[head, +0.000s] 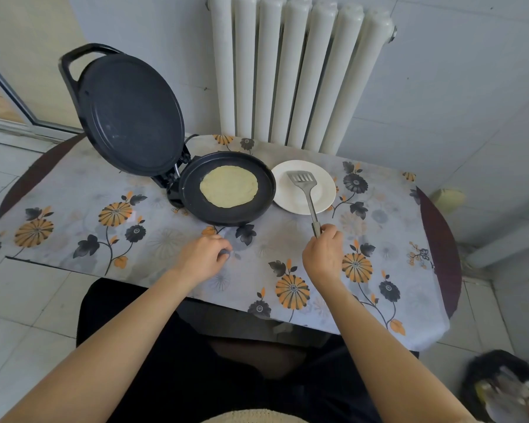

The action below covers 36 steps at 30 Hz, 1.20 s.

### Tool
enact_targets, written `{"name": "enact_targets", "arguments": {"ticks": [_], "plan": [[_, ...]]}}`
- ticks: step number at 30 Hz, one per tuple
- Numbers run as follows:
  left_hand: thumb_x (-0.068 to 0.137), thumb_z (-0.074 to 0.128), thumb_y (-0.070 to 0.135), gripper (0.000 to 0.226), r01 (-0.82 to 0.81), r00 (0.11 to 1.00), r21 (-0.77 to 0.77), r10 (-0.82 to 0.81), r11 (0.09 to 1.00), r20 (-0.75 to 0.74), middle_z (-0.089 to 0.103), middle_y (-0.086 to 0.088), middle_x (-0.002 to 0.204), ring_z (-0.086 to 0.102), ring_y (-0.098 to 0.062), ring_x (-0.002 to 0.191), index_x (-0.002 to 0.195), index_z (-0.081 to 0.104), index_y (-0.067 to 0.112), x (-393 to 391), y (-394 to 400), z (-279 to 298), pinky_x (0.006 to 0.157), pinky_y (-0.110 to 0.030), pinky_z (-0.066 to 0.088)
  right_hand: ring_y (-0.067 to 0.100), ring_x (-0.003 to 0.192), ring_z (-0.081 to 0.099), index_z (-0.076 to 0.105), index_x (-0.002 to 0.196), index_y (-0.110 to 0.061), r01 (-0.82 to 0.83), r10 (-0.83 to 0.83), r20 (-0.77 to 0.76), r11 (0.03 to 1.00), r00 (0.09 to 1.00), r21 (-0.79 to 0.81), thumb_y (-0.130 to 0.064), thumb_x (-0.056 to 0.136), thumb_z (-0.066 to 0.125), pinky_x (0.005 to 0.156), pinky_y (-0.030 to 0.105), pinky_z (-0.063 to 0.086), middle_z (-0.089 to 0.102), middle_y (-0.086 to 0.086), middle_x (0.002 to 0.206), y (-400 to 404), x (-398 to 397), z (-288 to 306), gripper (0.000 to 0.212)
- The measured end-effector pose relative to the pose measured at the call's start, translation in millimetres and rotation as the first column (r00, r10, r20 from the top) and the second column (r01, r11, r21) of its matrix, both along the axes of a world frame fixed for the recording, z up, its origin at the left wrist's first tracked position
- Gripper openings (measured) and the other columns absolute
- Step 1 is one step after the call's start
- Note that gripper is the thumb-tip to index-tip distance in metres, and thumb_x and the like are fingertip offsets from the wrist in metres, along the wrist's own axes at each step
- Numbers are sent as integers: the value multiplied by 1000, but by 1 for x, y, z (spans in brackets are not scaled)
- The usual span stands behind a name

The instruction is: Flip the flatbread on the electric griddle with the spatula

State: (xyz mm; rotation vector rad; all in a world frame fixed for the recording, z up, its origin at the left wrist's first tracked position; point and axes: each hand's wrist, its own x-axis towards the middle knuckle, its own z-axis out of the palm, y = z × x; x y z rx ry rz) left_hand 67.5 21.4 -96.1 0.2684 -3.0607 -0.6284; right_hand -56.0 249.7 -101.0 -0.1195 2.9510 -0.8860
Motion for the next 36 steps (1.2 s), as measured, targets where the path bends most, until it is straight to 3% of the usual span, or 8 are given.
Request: {"name": "enact_targets", "arguments": {"ticks": [7,22,30,36], "plan": [[93,62,12,17,-2,1000,-8,2,1000,-3,68,-4,105,64,-20,88,105,73,14,1,1,1,71,-36,54,37,117,51,49,123,-1,-12,8,43,996,999,89,-9,99,51,97,48,42,56,18,123,0,-1,1,25],[93,62,14,16,-16,1000,-15,16,1000,11,67,-2,108,64,-20,91,106,72,15,2,4,6,70,-36,55,35,104,58,51,115,-5,-53,39,170,995,985,80,-15,94,59,91,51,50,58,14,116,0,5,0,24],[92,62,13,15,-21,1000,-6,21,1000,12,67,0,105,63,-18,89,103,73,16,2,3,6,70,-35,54,34,105,55,50,113,-7,-60,44,154,993,987,100,-17,93,60,90,46,45,55,13,117,2,4,-1,25],[93,62,14,16,-7,1000,-2,7,1000,11,68,-2,105,62,-17,93,105,73,14,0,1,4,74,-37,56,35,118,49,51,121,-6,-56,44,84,988,996,147,-28,97,60,96,47,44,53,15,126,2,1,1,34]]}}
